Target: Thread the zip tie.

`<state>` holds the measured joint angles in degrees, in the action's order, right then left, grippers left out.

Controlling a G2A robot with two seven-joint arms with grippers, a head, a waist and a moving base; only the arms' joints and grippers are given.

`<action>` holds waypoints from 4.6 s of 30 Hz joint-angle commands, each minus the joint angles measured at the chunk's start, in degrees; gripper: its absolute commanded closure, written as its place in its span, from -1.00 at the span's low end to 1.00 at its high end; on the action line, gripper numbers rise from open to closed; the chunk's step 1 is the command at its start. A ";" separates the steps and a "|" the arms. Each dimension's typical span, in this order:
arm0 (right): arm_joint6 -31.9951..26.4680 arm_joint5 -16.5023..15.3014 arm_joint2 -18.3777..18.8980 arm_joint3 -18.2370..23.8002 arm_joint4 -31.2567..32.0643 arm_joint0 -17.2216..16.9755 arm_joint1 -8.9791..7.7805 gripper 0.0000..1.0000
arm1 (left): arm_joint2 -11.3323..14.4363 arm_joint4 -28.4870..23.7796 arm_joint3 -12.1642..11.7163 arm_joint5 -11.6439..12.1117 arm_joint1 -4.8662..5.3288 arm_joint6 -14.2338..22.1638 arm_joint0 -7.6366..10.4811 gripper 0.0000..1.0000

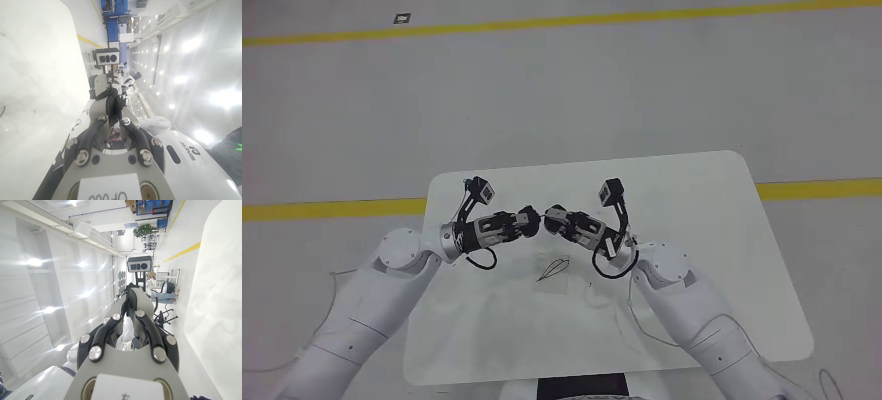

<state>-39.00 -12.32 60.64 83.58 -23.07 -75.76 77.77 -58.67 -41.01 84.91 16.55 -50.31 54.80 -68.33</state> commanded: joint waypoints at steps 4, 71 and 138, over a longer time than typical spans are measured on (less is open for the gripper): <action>-2.38 -0.32 1.41 -0.02 -1.31 -0.36 -0.44 -1.00 | -1.23 -0.58 -0.43 -0.28 0.15 1.81 -0.08 1.00; -25.15 -6.03 -10.11 -18.29 -15.43 10.99 2.25 0.26 | -4.69 -1.26 -7.63 -1.19 1.34 24.72 1.69 1.00; -16.59 -7.16 -6.13 -14.70 -11.52 7.52 2.52 1.00 | -5.03 0.35 -6.25 -1.99 1.39 20.28 0.97 -1.00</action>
<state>-55.59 -19.48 54.52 68.88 -34.58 -68.24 80.29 -63.71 -40.64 78.66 14.56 -48.92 75.08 -67.35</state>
